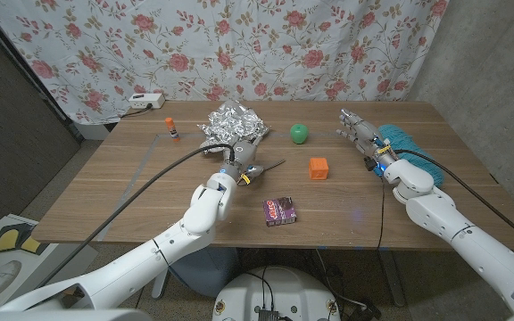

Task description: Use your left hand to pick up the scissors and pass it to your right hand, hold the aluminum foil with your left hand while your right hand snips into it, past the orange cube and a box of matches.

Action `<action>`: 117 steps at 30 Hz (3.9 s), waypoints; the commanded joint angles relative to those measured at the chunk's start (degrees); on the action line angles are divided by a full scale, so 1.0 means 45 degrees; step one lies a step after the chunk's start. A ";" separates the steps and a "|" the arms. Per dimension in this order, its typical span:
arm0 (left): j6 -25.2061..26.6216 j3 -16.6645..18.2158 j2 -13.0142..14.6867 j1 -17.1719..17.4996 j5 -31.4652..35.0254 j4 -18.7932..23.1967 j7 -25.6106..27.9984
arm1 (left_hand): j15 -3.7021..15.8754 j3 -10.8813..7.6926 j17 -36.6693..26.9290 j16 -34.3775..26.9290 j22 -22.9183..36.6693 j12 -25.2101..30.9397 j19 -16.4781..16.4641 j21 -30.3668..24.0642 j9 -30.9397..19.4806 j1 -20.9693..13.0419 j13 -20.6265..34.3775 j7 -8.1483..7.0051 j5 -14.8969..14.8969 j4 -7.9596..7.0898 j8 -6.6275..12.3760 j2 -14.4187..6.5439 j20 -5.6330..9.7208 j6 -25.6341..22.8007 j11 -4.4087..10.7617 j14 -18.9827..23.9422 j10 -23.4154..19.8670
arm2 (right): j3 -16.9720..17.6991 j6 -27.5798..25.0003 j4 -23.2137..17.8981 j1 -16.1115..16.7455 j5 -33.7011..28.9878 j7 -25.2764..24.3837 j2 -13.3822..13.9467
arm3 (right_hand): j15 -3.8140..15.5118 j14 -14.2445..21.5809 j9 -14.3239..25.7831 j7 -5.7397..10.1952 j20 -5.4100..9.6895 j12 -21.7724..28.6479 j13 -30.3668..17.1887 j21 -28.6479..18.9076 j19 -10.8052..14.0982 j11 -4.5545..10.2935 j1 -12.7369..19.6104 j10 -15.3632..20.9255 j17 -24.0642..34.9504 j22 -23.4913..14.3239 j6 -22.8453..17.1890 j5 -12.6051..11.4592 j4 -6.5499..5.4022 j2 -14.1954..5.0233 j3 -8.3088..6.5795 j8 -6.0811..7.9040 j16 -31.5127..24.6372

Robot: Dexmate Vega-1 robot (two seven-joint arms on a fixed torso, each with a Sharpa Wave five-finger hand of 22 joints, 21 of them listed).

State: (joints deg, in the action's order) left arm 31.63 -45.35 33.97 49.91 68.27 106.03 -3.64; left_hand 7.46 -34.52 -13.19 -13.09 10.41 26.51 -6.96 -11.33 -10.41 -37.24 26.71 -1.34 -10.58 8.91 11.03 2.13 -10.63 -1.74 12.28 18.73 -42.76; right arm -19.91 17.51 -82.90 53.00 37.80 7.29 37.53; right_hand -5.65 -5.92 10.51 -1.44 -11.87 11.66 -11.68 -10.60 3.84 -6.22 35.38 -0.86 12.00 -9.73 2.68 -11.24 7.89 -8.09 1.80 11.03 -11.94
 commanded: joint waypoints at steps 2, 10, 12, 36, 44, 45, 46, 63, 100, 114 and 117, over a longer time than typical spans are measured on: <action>-0.0034 -0.0075 0.0007 0.0043 0.0037 -0.0078 0.0073 | 0.0042 -0.0009 -0.0038 -0.0036 0.0022 0.0113 -0.0089 -0.0122 0.0002 -0.0113 0.0071 -0.0074 -0.0001 0.0056 0.0088 0.0034 0.0022 -0.0195 0.0011 0.0135 0.0038 | 0.0108 -0.0033 -0.0158 0.0140 0.0077 -0.0052 0.0127 | 0.0012 -0.0017 0.0044 -0.0038 -0.0067 0.0053 -0.0045 -0.0028 -0.0095 -0.0082 0.0096 0.0029 0.0037 -0.0037 0.0076 0.0032 0.0042 0.0006 -0.0096 0.0032 -0.0077; 0.0017 -0.0153 -0.0025 0.0017 0.0066 -0.0184 0.0001 | 0.0055 -0.0034 -0.0033 -0.0036 0.0021 0.0159 -0.0110 -0.0124 0.0001 -0.0177 0.0105 -0.0097 -0.0003 0.0085 0.0085 0.0017 0.0033 -0.0227 0.0016 0.0176 0.0000 | 0.0109 0.0002 -0.0190 0.0181 0.0049 -0.0036 0.0160 | 0.0013 -0.0016 0.0045 -0.0045 -0.0064 0.0055 -0.0043 -0.0036 -0.0085 -0.0067 0.0087 0.0033 0.0038 -0.0037 0.0063 0.0036 0.0031 0.0017 -0.0112 0.0035 -0.0080; 0.0026 -0.0157 -0.0025 0.0014 0.0048 -0.0189 -0.0027 | 0.0057 -0.0033 -0.0037 -0.0036 0.0021 0.0166 -0.0112 -0.0123 0.0001 -0.0177 0.0112 -0.0087 0.0000 0.0079 0.0093 0.0008 0.0036 -0.0255 0.0017 0.0176 0.0001 | 0.0110 -0.0003 -0.0205 0.0192 0.0049 -0.0031 0.0173 | 0.0022 -0.0013 0.0045 -0.0034 -0.0063 0.0051 -0.0042 -0.0038 -0.0083 -0.0082 0.0087 0.0022 0.0038 -0.0037 0.0063 0.0036 0.0029 0.0017 -0.0116 0.0034 -0.0082; 0.0065 -0.0335 -0.0157 -0.0026 -0.0234 -0.0527 0.0155 | 0.0040 -0.0072 -0.0046 0.0003 0.0020 0.0205 -0.0130 -0.0115 0.0000 -0.0155 0.0188 -0.0061 0.0007 0.0050 0.0075 -0.0002 0.0043 -0.0312 0.0013 0.0179 0.0082 | 0.0141 -0.0130 -0.0380 0.0314 0.0075 -0.0191 0.0204 | 0.0001 -0.0024 0.0045 -0.0030 -0.0064 0.0053 -0.0036 -0.0052 -0.0067 -0.0089 0.0053 0.0023 0.0043 -0.0038 0.0051 0.0043 -0.0009 0.0037 -0.0168 0.0032 -0.0087; 0.0033 -0.0378 -0.0161 -0.0039 -0.0372 -0.0575 0.0324 | 0.0054 -0.0100 -0.0044 0.0012 0.0020 0.0207 -0.0135 -0.0112 -0.0001 -0.0158 0.0209 -0.0040 0.0005 0.0052 0.0022 0.0001 0.0044 -0.0199 0.0010 0.0202 0.0128 | 0.0133 -0.0095 -0.0385 0.0291 0.0024 -0.0176 0.0216 | -0.0001 -0.0033 0.0046 -0.0039 -0.0065 0.0054 -0.0034 -0.0055 -0.0064 -0.0096 0.0040 0.0026 0.0045 -0.0038 0.0058 0.0045 -0.0022 0.0040 -0.0187 0.0027 -0.0087; 0.0055 -0.0379 -0.0174 -0.0038 -0.0389 -0.0585 0.0320 | 0.0061 -0.0109 -0.0043 0.0012 0.0020 0.0211 -0.0135 -0.0111 -0.0001 -0.0168 0.0213 -0.0038 0.0004 0.0057 0.0022 -0.0001 0.0045 -0.0200 0.0009 0.0214 0.0130 | 0.0144 -0.0133 -0.0416 0.0304 0.0050 -0.0218 0.0208 | -0.0008 -0.0037 0.0046 -0.0036 -0.0065 0.0049 -0.0034 -0.0055 -0.0064 -0.0094 0.0039 0.0014 0.0046 -0.0038 0.0063 0.0045 -0.0023 0.0040 -0.0189 0.0025 -0.0086; 0.0060 -0.0386 -0.0179 -0.0042 -0.0402 -0.0606 0.0335 | 0.0060 -0.0109 -0.0044 0.0011 0.0020 0.0212 -0.0138 -0.0112 -0.0001 -0.0166 0.0215 -0.0033 0.0004 0.0056 0.0024 -0.0003 0.0046 -0.0206 0.0009 0.0216 0.0131 | 0.0141 -0.0119 -0.0411 0.0302 0.0035 -0.0215 0.0209 | -0.0006 -0.0046 0.0046 -0.0040 -0.0065 0.0048 -0.0034 -0.0055 -0.0064 -0.0094 0.0038 0.0011 0.0046 -0.0038 0.0066 0.0045 -0.0024 0.0041 -0.0191 0.0024 -0.0082; 0.0175 -0.0436 -0.0150 0.0002 -0.0693 -0.0710 0.0427 | 0.0084 -0.0046 -0.0082 -0.0021 0.0020 0.0130 -0.0183 -0.0115 -0.0001 -0.0127 0.0262 0.0016 0.0024 0.0033 0.0026 -0.0005 0.0054 -0.0235 -0.0040 0.0301 0.0458 | 0.0134 -0.0171 -0.0504 0.0335 0.0026 -0.0303 0.0189 | -0.0015 -0.0079 0.0046 -0.0044 -0.0063 0.0032 -0.0031 -0.0058 -0.0060 -0.0116 0.0027 -0.0037 0.0047 -0.0037 0.0078 0.0048 -0.0036 0.0058 -0.0233 0.0017 -0.0075; 0.0206 -0.0724 -0.0159 -0.0075 -0.0659 -0.0789 0.0611 | 0.0863 -0.0910 -0.0114 -0.0252 -0.0011 0.0925 -0.0600 -0.0170 -0.0008 -0.1932 0.0462 -0.0032 -0.0296 0.0332 0.0119 -0.0892 0.0384 -0.1171 0.0079 0.1171 -0.1029 | 0.0216 -0.0114 -0.0603 0.0434 0.0174 -0.0408 0.0082 | -0.0014 -0.0112 0.0047 -0.0034 -0.0068 0.0017 -0.0027 -0.0046 -0.0098 -0.0119 -0.0018 -0.0112 0.0054 -0.0035 0.0101 0.0051 -0.0065 0.0085 -0.0309 0.0008 -0.0077; -0.0088 -0.0237 -0.0210 0.0199 -0.1415 -0.0739 0.1783 | 0.0915 -0.0762 -0.0257 -0.0418 -0.0017 0.1199 -0.0833 -0.0217 -0.0017 -0.2300 0.0676 0.0065 -0.0283 0.0333 0.0086 -0.0959 0.0467 -0.1287 0.0080 0.1412 -0.1165 | 0.0322 -0.0134 -0.0750 0.0550 0.0250 -0.0498 0.0140 | -0.0012 -0.0118 0.0047 -0.0040 -0.0068 0.0019 -0.0025 -0.0045 -0.0112 -0.0134 -0.0034 -0.0123 0.0055 -0.0035 0.0103 0.0051 -0.0074 0.0092 -0.0335 0.0008 -0.0079; -0.0260 -0.0040 -0.0205 0.0302 -0.1758 -0.0671 0.2093 | 0.0945 -0.0726 -0.0284 -0.0441 -0.0017 0.1252 -0.0887 -0.0229 -0.0017 -0.2372 0.0720 0.0058 -0.0279 0.0343 0.0078 -0.0953 0.0497 -0.1305 0.0079 0.1438 -0.1184 | 0.0340 -0.0052 -0.0713 0.0557 0.0263 -0.0430 0.0143 | -0.0009 -0.0110 0.0047 -0.0033 -0.0068 0.0021 -0.0025 -0.0045 -0.0113 -0.0119 -0.0036 -0.0122 0.0056 -0.0035 0.0107 0.0050 -0.0075 0.0091 -0.0342 0.0006 -0.0083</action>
State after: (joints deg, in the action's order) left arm 31.92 -47.50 33.19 50.23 63.26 102.65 1.88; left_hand 10.55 -38.21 -14.26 -14.64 10.12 31.45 -10.36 -12.20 -10.42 -47.13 29.58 -1.03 -11.69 10.42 11.53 -2.16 -8.50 -6.96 11.78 23.89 -46.81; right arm -18.77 17.07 -85.85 55.17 38.60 5.37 37.99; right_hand -5.64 -5.92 10.51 -1.44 -12.08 11.65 -11.73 -10.60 3.63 -6.53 35.38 -1.18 12.11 -9.73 2.68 -11.02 7.59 -8.09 0.53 11.03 -11.94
